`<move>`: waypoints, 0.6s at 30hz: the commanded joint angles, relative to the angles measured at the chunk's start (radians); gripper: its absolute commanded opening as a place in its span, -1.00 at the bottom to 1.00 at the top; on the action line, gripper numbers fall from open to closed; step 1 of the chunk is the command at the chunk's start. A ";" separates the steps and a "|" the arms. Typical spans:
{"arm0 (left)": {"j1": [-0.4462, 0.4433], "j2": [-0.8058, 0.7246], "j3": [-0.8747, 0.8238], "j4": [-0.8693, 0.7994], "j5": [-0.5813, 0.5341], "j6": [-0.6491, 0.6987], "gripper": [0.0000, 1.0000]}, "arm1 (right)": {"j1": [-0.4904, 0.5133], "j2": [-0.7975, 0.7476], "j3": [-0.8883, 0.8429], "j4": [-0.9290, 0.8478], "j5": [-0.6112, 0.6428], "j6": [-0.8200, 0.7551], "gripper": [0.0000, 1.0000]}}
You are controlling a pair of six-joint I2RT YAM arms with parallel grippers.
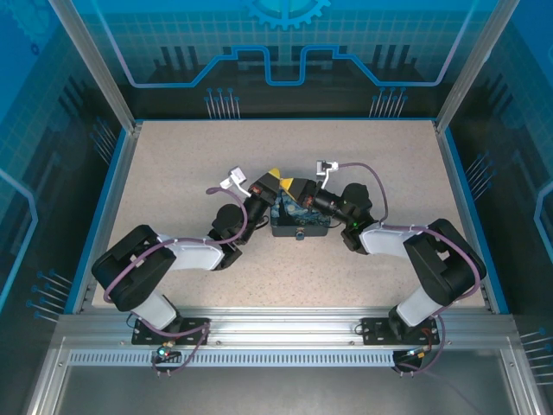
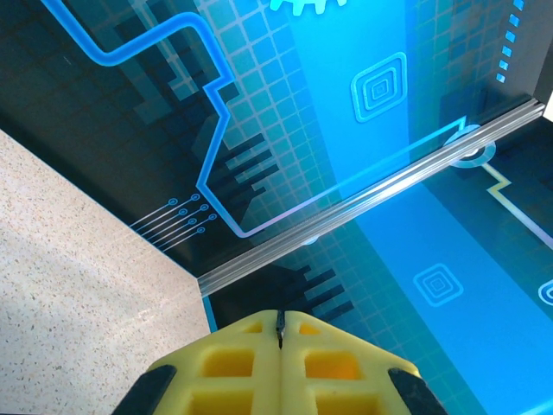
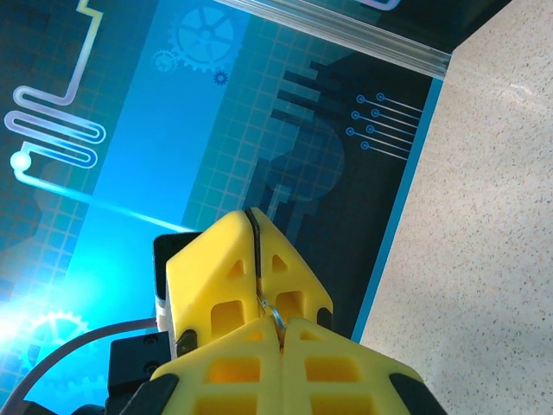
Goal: Unlock the padlock with the key
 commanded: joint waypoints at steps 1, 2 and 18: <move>-0.006 -0.015 -0.023 0.070 -0.024 0.002 -1.00 | -0.015 -0.009 0.023 0.002 -0.002 -0.002 -1.00; -0.006 -0.016 -0.027 0.072 -0.026 0.001 -1.00 | -0.018 -0.010 0.021 0.002 -0.002 -0.001 -1.00; -0.002 -0.044 -0.007 0.031 -0.025 0.004 -0.62 | -0.031 -0.035 0.003 -0.059 -0.022 -0.032 -1.00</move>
